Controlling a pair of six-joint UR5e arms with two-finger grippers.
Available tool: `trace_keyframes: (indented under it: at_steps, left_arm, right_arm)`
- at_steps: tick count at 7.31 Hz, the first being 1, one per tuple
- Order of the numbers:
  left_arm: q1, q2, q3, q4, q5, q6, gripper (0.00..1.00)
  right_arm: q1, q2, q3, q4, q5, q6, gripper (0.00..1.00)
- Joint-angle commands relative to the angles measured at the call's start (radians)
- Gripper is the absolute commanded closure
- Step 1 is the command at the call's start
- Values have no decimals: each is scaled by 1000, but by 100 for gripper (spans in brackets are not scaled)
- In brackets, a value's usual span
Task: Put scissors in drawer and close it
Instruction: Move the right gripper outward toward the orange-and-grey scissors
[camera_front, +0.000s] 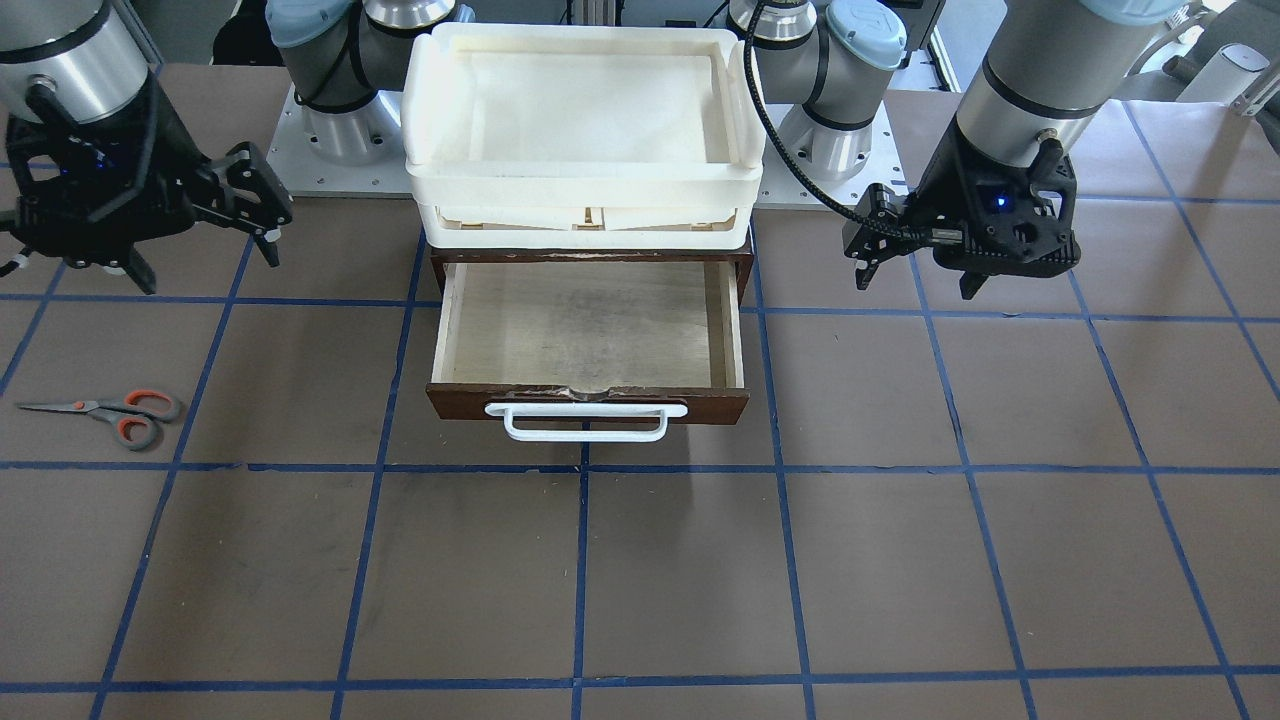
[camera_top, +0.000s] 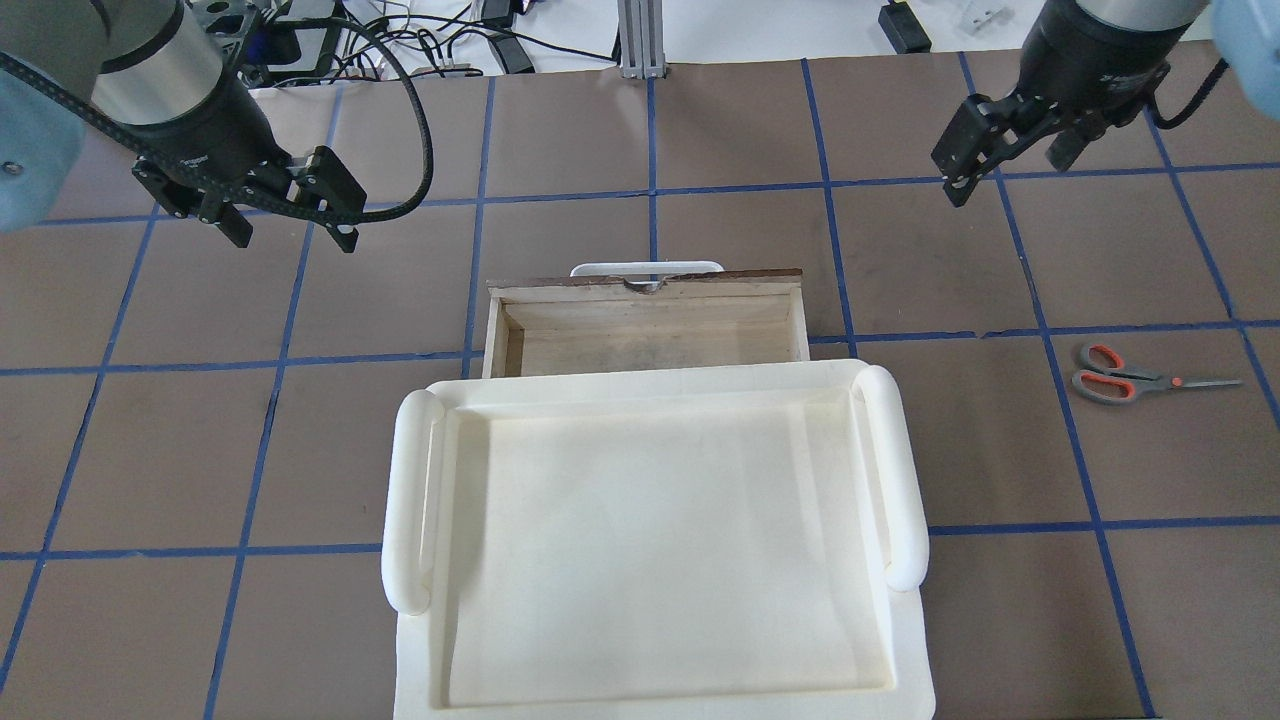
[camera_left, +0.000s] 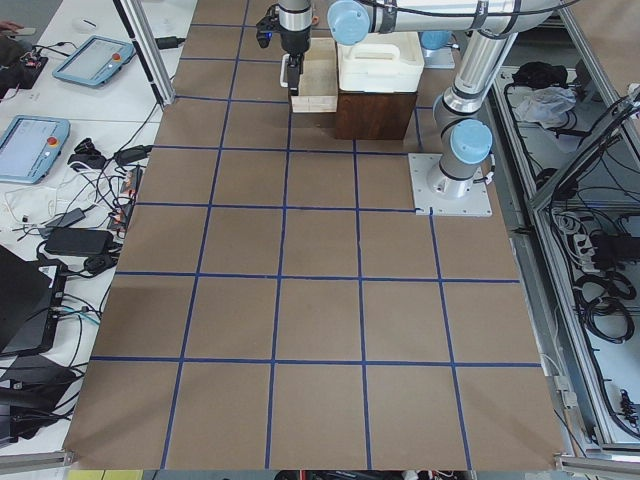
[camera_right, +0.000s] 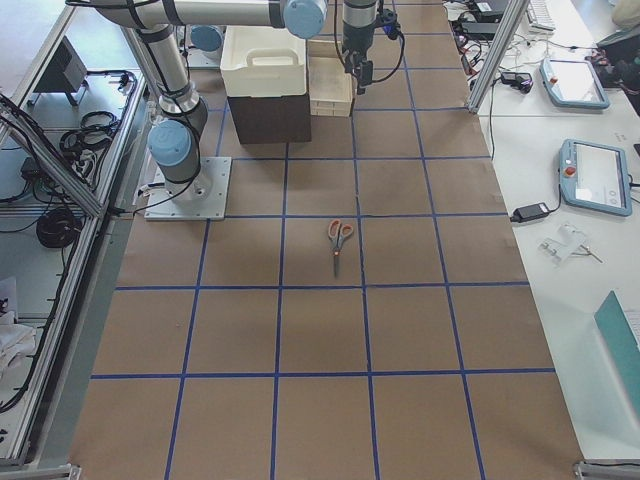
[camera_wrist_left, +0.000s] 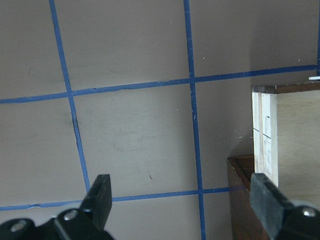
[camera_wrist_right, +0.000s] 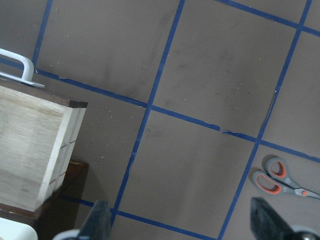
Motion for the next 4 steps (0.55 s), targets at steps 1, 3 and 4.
trace_keyframes:
  at_steps: [1,3,4]
  left_arm:
    - [0,2,-1,0,0,0,0]
    - [0,2,-1,0,28,0,0]
    - [1,3,-1,0,34,-2,0]
  right_arm:
    - [-128,-6,54,-4,-7,-333,0]
    - [-309,-7,125,-14,13,-660,0]
    - [-409,-6,180,-62,22,-855,0]
